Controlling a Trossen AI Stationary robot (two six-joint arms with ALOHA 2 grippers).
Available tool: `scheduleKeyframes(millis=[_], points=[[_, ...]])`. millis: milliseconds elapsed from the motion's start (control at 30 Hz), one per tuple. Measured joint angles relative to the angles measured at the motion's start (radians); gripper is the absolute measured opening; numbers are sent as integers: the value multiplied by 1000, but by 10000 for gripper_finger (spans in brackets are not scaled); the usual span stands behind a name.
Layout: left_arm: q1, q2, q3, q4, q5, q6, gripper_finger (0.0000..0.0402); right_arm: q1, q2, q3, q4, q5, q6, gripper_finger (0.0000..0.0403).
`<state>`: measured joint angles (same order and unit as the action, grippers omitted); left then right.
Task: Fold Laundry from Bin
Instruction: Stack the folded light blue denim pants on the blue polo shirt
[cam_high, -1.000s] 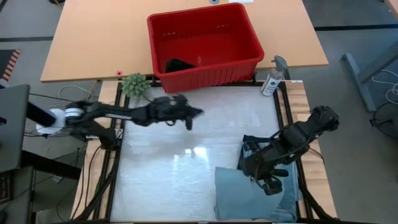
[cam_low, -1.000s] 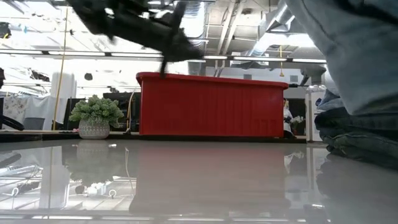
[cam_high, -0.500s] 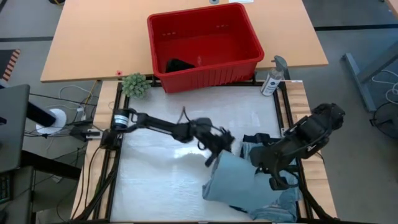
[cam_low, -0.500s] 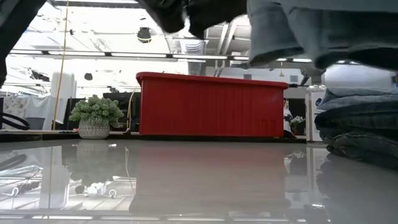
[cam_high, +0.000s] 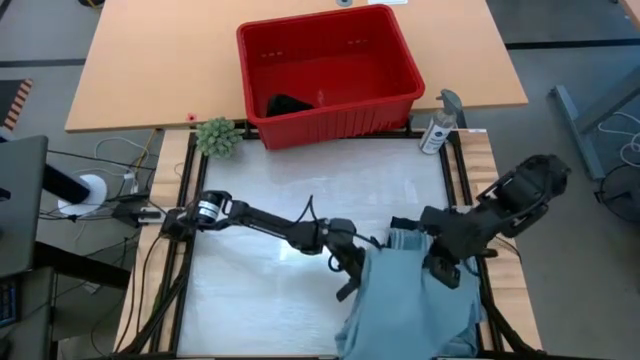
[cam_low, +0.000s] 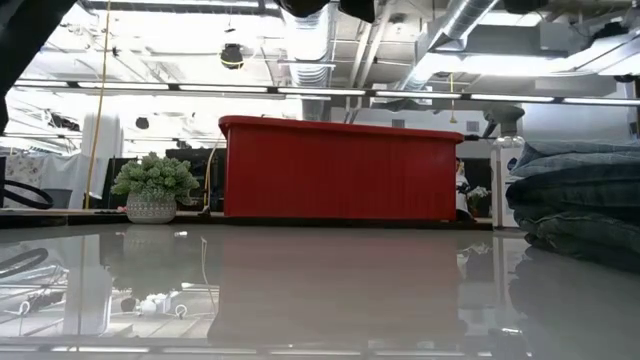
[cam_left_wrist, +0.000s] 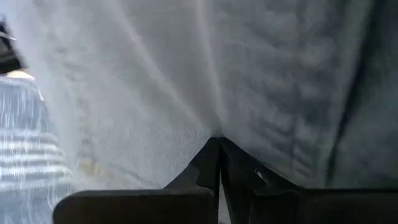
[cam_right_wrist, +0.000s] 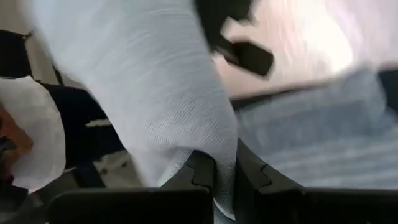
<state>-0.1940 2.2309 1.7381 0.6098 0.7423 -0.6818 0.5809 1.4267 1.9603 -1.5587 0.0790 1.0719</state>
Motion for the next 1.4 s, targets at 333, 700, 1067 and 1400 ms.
scheduleKeyframes(millis=[333, 700, 1067, 1400], points=[[-70, 2, -2, -36, -123, 59, 0, 65, -65, -185, -2, -88, 246, 45], [-77, 2, -2, 11, -238, 123, 0, 151, -157, -186, -18, -126, 518, 45], [-90, 179, 219, 41, -179, 70, 0, 27, -174, -197, -14, -291, 527, 45], [-48, 270, 415, -198, -176, 46, 0, -95, -253, -421, -17, -374, 491, 45]])
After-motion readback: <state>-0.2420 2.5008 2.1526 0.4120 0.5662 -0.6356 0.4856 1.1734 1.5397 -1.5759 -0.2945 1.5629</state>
